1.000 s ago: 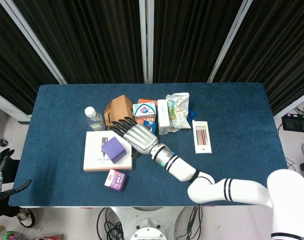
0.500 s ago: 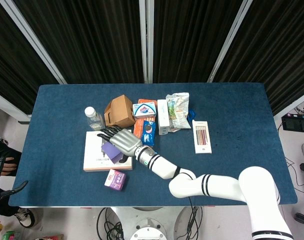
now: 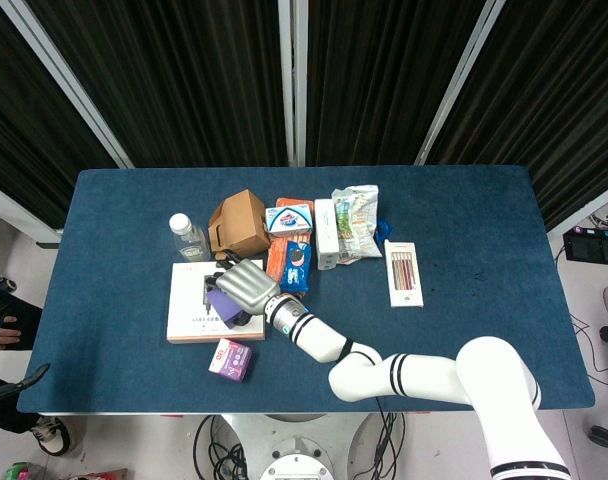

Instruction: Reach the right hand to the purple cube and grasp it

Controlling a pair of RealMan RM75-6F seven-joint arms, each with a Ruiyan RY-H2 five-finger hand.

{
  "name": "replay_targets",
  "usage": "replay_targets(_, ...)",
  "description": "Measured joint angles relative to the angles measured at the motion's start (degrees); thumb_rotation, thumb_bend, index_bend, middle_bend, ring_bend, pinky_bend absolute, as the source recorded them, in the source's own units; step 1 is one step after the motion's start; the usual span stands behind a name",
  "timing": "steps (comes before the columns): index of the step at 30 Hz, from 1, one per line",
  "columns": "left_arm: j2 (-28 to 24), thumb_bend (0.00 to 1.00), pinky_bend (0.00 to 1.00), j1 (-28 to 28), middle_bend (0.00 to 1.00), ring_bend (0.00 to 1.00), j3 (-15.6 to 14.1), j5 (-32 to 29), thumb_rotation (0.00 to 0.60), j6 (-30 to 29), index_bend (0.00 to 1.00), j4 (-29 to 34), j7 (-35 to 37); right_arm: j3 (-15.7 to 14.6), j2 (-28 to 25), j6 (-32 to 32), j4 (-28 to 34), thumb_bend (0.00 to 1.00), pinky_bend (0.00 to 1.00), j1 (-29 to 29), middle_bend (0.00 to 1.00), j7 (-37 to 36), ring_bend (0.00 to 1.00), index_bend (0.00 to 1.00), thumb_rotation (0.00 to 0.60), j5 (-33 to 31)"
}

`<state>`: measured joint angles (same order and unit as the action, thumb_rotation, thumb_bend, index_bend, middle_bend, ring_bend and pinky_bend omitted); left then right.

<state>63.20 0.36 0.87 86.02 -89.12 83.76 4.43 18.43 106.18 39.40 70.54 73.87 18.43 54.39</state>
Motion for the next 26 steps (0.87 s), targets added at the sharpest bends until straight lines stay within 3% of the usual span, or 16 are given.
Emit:
replay_targets(5, 0.3, 0.1, 0.24, 0.1, 0.07, 0.14, 0.0, 0.1, 0.227, 0.0, 0.08, -0.1, 0.2, -0.3, -0.1, 4.8, 0.8, 0.18, 0.11, -1.2, 0.56, 1.0, 0.31, 0.62, 0.6, 2.1)
replay_targets(11, 0.6, 0.1, 0.24, 0.0, 0.07, 0.14, 0.0, 0.3, 0.226, 0.2, 0.08, -0.3, 0.4, -0.4, -4.6, 13.4, 7.5, 0.19, 0.11, -5.3, 0.56, 0.3, 0.31, 0.62, 0.6, 7.9)
replay_targets(21, 0.4, 0.1, 0.24, -0.6, 0.07, 0.14, 0.3, 1.3, 0.227, -0.2, 0.08, 1.7, -1.5, -2.6, -15.2, 38.4, 16.5, 0.19, 0.14, -21.1, 0.56, -7.9, 0.31, 0.63, 0.6, 22.9)
replay_targets(26, 0.2, 0.1, 0.24, -1.2, 0.07, 0.14, 0.6, 1.4, 0.224, 0.1, 0.08, 2.8, -2.8, -4.6, -20.0, 41.7, 17.8, 0.2, 0.14, -26.5, 0.56, -13.0, 0.31, 0.63, 0.6, 27.3)
